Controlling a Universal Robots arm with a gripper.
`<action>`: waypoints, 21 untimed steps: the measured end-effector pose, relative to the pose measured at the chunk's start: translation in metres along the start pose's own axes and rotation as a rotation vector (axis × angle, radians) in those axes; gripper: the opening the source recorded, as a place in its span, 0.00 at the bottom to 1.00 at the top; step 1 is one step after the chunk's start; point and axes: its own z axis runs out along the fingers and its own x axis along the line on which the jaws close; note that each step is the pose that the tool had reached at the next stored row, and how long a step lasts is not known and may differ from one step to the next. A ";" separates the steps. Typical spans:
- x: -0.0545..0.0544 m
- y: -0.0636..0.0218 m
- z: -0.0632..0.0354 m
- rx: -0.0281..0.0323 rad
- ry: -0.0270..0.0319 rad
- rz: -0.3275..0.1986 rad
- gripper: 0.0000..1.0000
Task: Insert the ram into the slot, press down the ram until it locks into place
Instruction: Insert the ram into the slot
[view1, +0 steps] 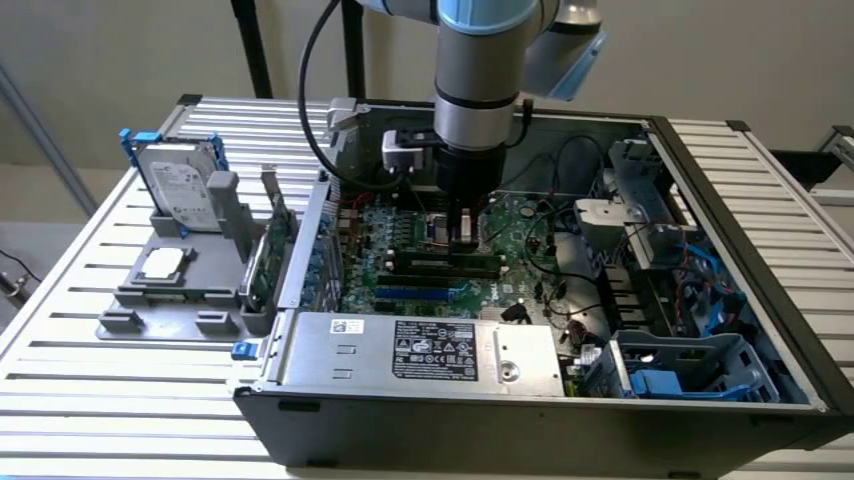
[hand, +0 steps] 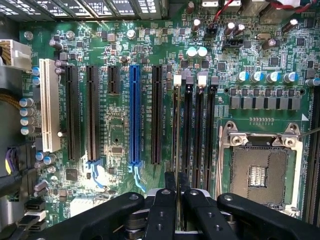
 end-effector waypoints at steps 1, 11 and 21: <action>0.000 0.0000 0.0000 -0.0001 0.0001 0.000 0.13; 0.001 -0.0003 -0.0169 -0.0097 -0.0018 -0.001 0.21; 0.002 -0.0003 -0.0194 -0.0131 -0.0024 -0.001 0.11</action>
